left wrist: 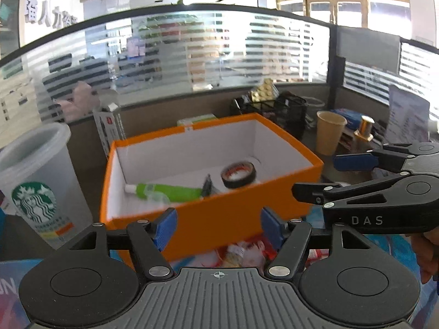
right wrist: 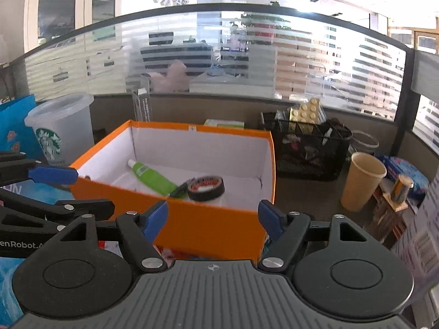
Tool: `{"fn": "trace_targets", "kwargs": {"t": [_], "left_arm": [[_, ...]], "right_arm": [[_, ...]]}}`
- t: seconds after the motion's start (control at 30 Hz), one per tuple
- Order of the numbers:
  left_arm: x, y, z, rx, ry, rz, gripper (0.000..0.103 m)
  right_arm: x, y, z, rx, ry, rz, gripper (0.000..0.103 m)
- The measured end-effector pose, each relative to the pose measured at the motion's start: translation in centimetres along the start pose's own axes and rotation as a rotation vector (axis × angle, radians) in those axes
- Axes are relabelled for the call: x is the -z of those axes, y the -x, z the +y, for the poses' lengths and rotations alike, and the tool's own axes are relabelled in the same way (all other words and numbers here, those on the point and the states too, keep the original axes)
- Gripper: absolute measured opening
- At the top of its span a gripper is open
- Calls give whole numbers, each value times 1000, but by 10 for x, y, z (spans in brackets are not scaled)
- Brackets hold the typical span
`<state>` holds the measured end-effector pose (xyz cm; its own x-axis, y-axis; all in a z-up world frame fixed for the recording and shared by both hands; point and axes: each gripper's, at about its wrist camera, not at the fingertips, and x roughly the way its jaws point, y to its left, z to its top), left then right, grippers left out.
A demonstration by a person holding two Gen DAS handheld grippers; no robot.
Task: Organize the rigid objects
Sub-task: 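Move the left tool to a black marker while the right moves to the red lighter, then grasp the black marker with the left tool while the right grasps the red lighter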
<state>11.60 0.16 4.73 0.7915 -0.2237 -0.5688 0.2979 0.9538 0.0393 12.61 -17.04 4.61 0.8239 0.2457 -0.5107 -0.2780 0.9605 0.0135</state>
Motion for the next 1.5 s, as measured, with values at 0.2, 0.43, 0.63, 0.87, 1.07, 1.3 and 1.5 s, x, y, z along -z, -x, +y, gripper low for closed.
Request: {"fn": "trace_targets", "kwargs": {"t": [0.2, 0.43, 0.63, 0.87, 1.07, 1.3, 1.5], "left_arm": [[27, -11, -7, 17, 17, 54, 72], [66, -24, -16, 48, 45, 134, 74], [86, -33, -22, 48, 57, 169, 79], [95, -33, -29, 42, 49, 156, 80], [108, -25, -38, 46, 22, 94, 72], [113, -17, -47, 81, -28, 42, 16], [114, -14, -50, 88, -28, 45, 11]], "right_arm": [[30, -2, -5, -39, -3, 48, 70], [75, -18, 2, -42, 103, 123, 70], [85, -31, 0, -71, 108, 130, 67], [85, -46, 2, -90, 133, 137, 61], [87, -47, -1, -137, 121, 142, 38], [93, -38, 9, -108, 153, 135, 18], [96, -34, 14, -88, 155, 125, 17]]}}
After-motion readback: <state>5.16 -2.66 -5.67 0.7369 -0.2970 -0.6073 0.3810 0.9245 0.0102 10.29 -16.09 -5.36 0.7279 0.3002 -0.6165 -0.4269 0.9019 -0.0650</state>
